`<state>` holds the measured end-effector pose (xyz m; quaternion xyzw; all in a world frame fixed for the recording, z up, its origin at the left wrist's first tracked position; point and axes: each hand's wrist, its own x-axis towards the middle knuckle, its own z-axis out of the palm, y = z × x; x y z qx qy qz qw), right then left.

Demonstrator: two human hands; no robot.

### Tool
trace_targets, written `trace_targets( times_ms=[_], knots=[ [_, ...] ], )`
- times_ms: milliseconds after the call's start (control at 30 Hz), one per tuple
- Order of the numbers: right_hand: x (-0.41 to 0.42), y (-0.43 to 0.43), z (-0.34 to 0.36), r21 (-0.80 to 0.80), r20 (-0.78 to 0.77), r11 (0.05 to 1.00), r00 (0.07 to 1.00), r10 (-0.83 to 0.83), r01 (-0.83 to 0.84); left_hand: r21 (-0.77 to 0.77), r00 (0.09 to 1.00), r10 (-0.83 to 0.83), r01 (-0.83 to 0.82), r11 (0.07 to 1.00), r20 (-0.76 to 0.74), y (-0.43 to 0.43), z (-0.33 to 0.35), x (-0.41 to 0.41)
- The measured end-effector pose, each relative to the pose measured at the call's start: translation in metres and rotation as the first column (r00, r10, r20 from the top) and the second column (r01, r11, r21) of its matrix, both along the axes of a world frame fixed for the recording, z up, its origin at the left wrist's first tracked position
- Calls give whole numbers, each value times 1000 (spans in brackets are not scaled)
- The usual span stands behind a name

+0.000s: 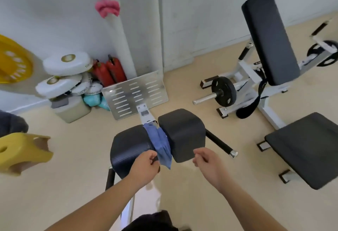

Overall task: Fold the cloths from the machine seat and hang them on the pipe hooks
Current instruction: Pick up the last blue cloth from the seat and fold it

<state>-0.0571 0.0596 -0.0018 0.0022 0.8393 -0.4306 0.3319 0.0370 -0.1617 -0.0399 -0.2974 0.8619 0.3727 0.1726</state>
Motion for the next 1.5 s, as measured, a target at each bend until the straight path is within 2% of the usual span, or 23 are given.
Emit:
trace_targets(
  times_ms=[100,200,267,400,500,567,600,700,767,833,933,1033,1167,1267,1367,1433,1500],
  knots=[
    [-29,-28,-1,22,-70,988,986,151,-150,-120,1000,-12,10,993,-11,-16,-7,-20],
    [-62,-61,-8,101,-111,946,942,318,-308,-140,999,36,-35,989,2,-32,-21,-54],
    [-90,-80,-23,169,-107,893,893,438,-418,-140,999,15,-10,990,35,-41,-38,-84],
    [-142,-104,-57,254,22,771,800,599,-584,-187,964,-63,114,976,259,-60,-69,-139],
    [-172,-117,-76,293,82,707,754,652,-643,-130,825,-235,346,929,515,-64,-76,-171],
    [-186,-123,-84,317,84,676,730,678,-665,-88,775,-255,370,925,578,-60,-78,-184],
    [-192,-127,-86,319,83,667,721,688,-673,-75,783,-228,330,941,578,-58,-80,-187],
    [-204,-132,-86,292,135,649,702,700,-703,-11,841,-57,75,997,538,-57,-79,-184],
    [-210,-133,-83,260,182,648,696,695,-716,54,881,107,-148,987,461,-61,-67,-180],
    [-213,-137,-74,204,215,647,678,703,-735,150,876,294,-372,916,382,-66,-44,-172],
    [-211,-149,-44,31,211,713,702,680,-700,356,842,437,-532,768,316,-67,1,-154],
    [-207,-161,-3,-188,259,815,773,579,-548,467,839,525,-526,711,145,-54,50,-139],
    [-208,-161,50,-390,264,791,766,586,-471,524,808,586,-474,708,-61,-25,112,-140],
    [-212,-160,92,-447,168,785,822,544,-428,591,736,658,-464,660,-158,-16,144,-145],
    [-215,-159,121,-451,84,799,872,482,-398,683,673,724,-460,568,-150,-15,169,-144],
    [-214,-161,144,-477,67,792,883,465,-381,707,647,742,-443,552,-174,-22,183,-142],
    [-211,-166,167,-491,32,787,895,446,-374,707,657,726,-415,573,-203,-35,197,-139]
  ],
)
